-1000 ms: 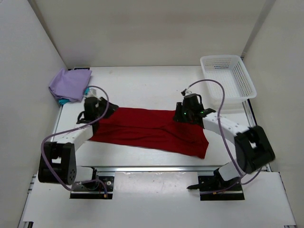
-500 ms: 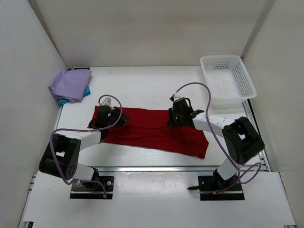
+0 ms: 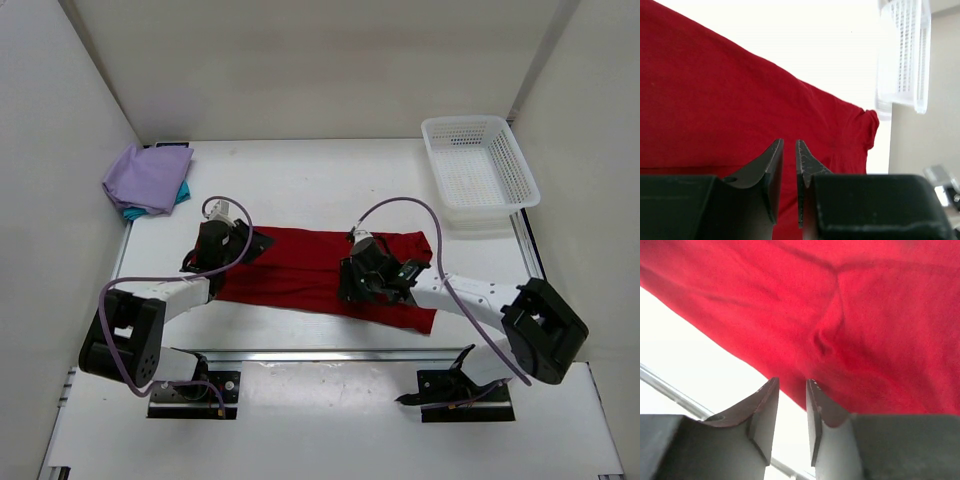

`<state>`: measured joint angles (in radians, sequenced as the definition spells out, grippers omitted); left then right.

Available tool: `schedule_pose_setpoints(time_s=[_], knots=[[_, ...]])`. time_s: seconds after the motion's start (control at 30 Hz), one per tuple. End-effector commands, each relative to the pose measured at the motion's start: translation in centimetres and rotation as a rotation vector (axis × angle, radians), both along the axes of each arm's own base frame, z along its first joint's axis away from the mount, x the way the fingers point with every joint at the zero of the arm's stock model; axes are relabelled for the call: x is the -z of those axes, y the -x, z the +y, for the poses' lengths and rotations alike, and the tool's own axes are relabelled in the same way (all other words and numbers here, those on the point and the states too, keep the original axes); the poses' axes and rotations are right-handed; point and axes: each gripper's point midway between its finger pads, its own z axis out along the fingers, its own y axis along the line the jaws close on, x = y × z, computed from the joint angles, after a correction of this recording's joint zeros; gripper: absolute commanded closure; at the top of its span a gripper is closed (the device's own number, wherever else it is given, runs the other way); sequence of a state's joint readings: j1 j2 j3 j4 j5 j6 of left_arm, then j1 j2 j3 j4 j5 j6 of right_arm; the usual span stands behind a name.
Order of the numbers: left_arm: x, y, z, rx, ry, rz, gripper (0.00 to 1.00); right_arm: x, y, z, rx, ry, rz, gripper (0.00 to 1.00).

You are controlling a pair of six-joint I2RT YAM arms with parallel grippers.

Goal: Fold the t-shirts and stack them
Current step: Fold the other side of the tshirt into a rectangle, then rotate the tshirt 90 degrees

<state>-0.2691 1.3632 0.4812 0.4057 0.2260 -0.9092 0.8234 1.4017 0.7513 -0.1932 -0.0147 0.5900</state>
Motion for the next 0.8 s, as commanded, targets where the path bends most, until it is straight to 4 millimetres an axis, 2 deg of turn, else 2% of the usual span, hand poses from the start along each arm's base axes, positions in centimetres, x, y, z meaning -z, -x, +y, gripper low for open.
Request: schedule_pose_setpoints(time_s=[0.0,0.03,0.07,0.13,0.2,0.27,0.33,0.37,0.4,0.5,0.53,0.6,0.67,0.7,0.77], knots=[[-3.1,-1.2,0.3,-0.013,0.048,-0.08,0.73,-2.4,-0.3,1.0,0.008,-0.056,-0.045,0.72],[-3.3,-1.1,0.2,-0.011,0.046,-0.083,0.73,-2.6,-1.1,-0.3,0.045,0.002,-0.082,0.73],[-3.6,-1.4,0.3,-0.016,0.042,-0.091,0.74,-4.0,-2.6,-1.0,0.072,-0.006,-0.126,0.76],[-3.6,-1.1,-0.6,0.008,0.036,-0.092,0.73,-5.2,-4.1,-2.2,0.074,-0.069,-0.126,0.78],[-3.4,-1.1,-1.0,0.017,0.018,-0.091,0.72,-4.4,-6.3,-5.5,0.174,-0.038,-0.127,0.85],[-3.5,-1.8,-1.6,0.031,0.016,-0.084,0.72,-2.8,-6.4,-7.5,0.218,-0.001,-0.09,0.91],[-2.7,-2.1,-1.9,0.052,0.004,-0.063,0.72,-0.7,-4.6,-8.5,0.225,0.005,-0.049,0.96],[-2.1,-2.3,-2.0,0.056,0.004,-0.049,0.73,-0.4,-4.4,-8.7,0.245,-0.009,-0.045,0.96],[-1.4,-2.3,-1.9,0.055,0.004,-0.028,0.73,0.9,-2.9,-9.0,0.242,0.004,-0.018,0.98],[0.2,-2.8,-0.6,0.016,0.018,0.011,0.73,3.8,0.3,-9.4,0.243,0.005,0.061,1.0],[1.5,-2.5,0.2,0.001,0.037,0.045,0.75,4.4,1.3,-9.4,0.24,0.005,0.078,0.99],[3.2,-1.8,1.3,-0.023,0.076,0.098,0.75,4.7,2.0,-9.8,0.261,0.002,0.08,1.0],[4.1,-2.0,3.1,-0.083,0.117,0.129,0.75,4.6,2.5,-10.1,0.263,-0.007,0.09,1.0],[5.2,-1.7,4.6,-0.123,0.122,0.149,0.76,4.2,2.5,-10.2,0.259,-0.009,0.08,1.0],[5.7,-1.2,5.7,-0.17,0.191,0.183,0.77,2.4,1.1,-10.4,0.281,-0.024,0.022,0.96]])
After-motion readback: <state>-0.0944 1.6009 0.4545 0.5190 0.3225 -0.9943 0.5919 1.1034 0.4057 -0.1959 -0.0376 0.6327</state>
